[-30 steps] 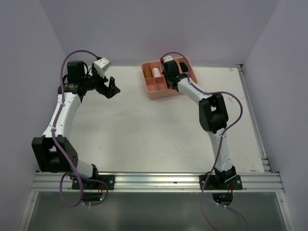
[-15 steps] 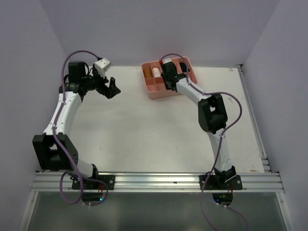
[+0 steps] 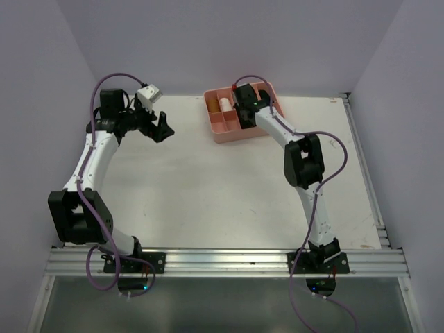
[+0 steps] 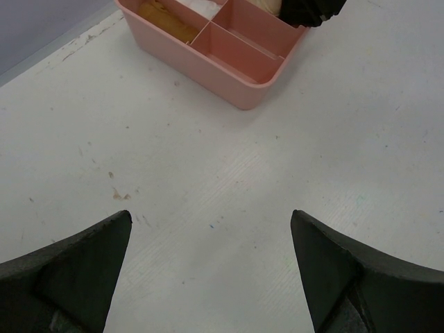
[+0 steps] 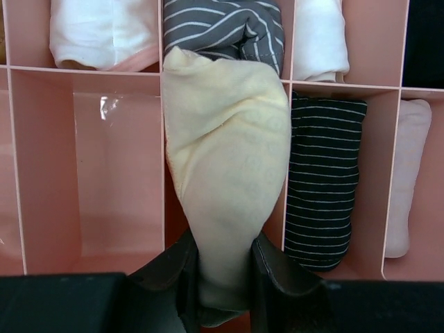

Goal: Roll the underwear
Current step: Place the rolled underwear into the container

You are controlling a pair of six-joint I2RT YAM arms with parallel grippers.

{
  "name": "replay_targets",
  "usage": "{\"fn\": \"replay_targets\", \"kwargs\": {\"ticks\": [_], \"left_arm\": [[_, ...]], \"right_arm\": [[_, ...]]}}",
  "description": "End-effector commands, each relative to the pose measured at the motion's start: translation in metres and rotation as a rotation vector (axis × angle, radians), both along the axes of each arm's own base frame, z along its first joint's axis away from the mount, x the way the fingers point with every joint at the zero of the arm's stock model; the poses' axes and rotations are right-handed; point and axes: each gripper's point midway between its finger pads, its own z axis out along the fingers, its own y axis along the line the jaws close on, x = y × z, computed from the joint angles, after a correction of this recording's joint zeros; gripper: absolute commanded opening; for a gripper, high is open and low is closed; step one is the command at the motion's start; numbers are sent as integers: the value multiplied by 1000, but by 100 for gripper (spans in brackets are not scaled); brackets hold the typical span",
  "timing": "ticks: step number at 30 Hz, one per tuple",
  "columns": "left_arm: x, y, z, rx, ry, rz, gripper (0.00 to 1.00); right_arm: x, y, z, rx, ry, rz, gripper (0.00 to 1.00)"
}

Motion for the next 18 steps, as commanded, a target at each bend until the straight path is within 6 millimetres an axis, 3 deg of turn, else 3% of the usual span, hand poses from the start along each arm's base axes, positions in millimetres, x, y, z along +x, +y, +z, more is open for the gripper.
{"fn": "replay_targets", "kwargs": {"ticks": [1,13,18], "left_arm": [[2,-1,2,-19,0,-2,100],[1,-2,-4,-18,15,-6,100],[0,-2,-7,-20,27,-7,100]], "right_arm": [[-16,-9,-19,-8,111,-1,0],[-20,-15,-44,-1,225,0,0],[-23,-20,-65,-12,269,-4,0]]}}
